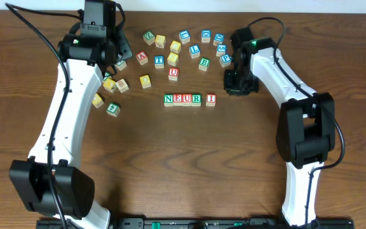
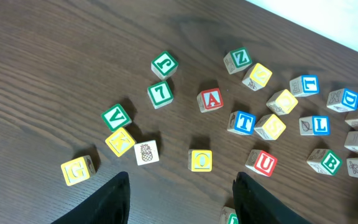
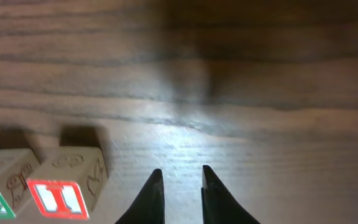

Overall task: Spell out NEURIPS
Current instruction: 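Lower the right gripper and push the I block left against R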

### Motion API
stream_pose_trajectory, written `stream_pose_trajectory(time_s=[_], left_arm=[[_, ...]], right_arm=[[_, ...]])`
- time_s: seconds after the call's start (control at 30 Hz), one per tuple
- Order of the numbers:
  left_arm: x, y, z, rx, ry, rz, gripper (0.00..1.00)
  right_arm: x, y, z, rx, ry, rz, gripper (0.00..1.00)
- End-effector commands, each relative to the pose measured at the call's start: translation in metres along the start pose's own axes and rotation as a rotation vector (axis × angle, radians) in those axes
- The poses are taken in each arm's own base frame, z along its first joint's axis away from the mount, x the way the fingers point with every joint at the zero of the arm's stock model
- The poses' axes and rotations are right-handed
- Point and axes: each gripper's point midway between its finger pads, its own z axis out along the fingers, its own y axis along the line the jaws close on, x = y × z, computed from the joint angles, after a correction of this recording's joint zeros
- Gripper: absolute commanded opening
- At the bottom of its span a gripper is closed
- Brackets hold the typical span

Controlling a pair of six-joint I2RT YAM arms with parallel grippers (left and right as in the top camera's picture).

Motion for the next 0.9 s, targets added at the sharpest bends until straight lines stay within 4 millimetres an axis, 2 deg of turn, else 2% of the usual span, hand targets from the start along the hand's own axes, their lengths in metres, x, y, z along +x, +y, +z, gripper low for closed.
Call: stream_pose_trajectory(time_s=[0.0, 0.3, 0.53, 0.87], left_arm=[[-0.002, 0.000, -0.001, -0.002, -0.004, 0.016, 0.53], [-0.002, 0.000, -0.001, -0.002, -0.003, 0.016, 0.53], [-0.002, 0.000, -0.001, -0.002, -0.003, 0.016, 0.53], [-0.001, 0.001, -0.001, -0.003, -0.001, 0.016, 0.53]], right_arm=[[0.005, 0.011, 0.004, -0.006, 0.001, 0.012, 0.15], [0.015, 0.023, 0.009, -0.005, 0.017, -0.003, 0.15], [0.025, 0.022, 0.018, 0.002, 0.045, 0.007, 0.14], [0.028, 0.026, 0.019, -0.021, 0.058, 0.007, 0.14]])
